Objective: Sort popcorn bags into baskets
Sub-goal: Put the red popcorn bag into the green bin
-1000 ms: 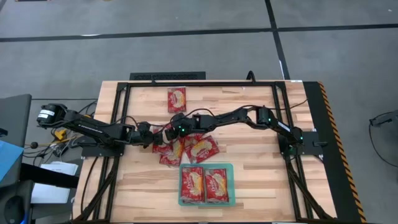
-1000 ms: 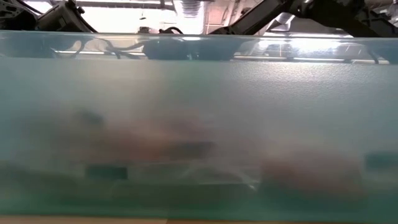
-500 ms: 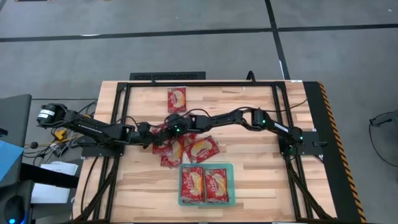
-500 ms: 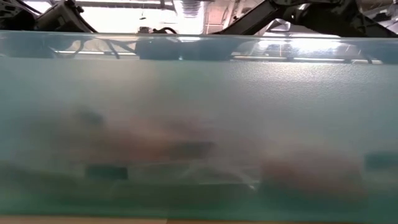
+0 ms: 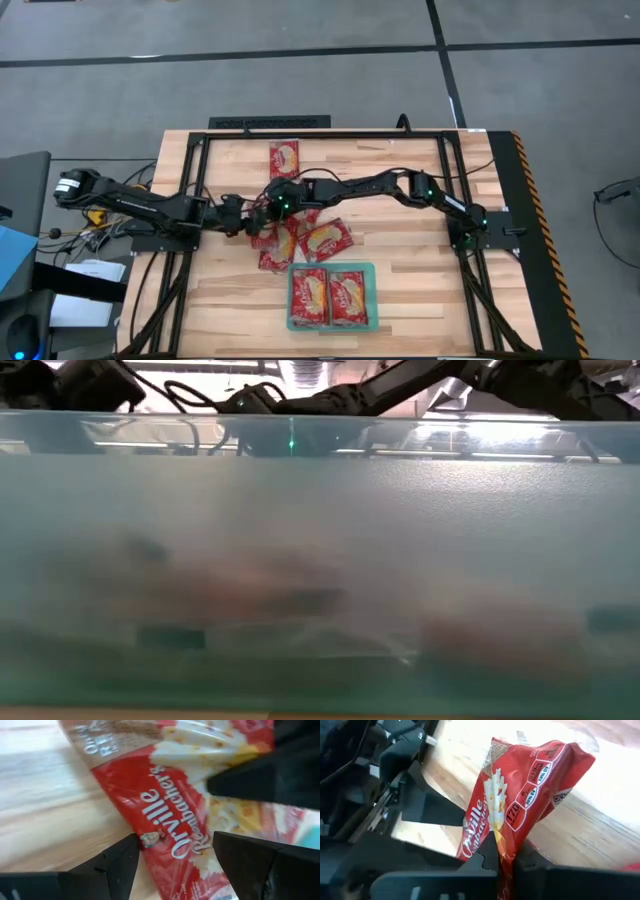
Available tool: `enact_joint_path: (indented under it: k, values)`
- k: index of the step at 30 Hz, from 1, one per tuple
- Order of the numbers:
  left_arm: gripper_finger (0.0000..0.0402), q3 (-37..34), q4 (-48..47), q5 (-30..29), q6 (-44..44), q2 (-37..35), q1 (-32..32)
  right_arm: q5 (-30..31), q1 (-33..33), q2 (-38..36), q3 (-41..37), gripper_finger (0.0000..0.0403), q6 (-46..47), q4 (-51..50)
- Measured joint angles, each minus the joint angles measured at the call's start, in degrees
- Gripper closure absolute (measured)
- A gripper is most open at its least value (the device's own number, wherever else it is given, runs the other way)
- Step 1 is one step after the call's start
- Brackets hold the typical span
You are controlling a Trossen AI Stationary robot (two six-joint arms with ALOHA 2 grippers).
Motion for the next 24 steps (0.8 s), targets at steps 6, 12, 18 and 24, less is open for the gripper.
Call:
enact_joint_path:
  k: [6, 12, 18, 24]
  values:
    - [0.0161, 0.48, 2.24, 2.15, 2.41, -7.95, -0.11, 2.46, -2.26, -5.07, -0.32, 0.0384, -2.73, -9.48]
    - [0.0161, 0.5, 2.61, 1.44, 7.15, -18.1, -0.09, 4.11, -3.61, -12.8, -0.04, 0.0388, -7.59, -19.43]
    - [0.0161, 0.46, 2.28, 0.81, 8.85, -24.31, -0.09, 6.14, 1.76, -22.02, -0.07, 0.0379, -7.61, -36.25]
    - [0.0161, 0.48, 0.83, 0.46, 9.11, -26.77, -0.07, 14.12, 16.45, -26.39, -0.02, 0.0383, 4.46, -43.47]
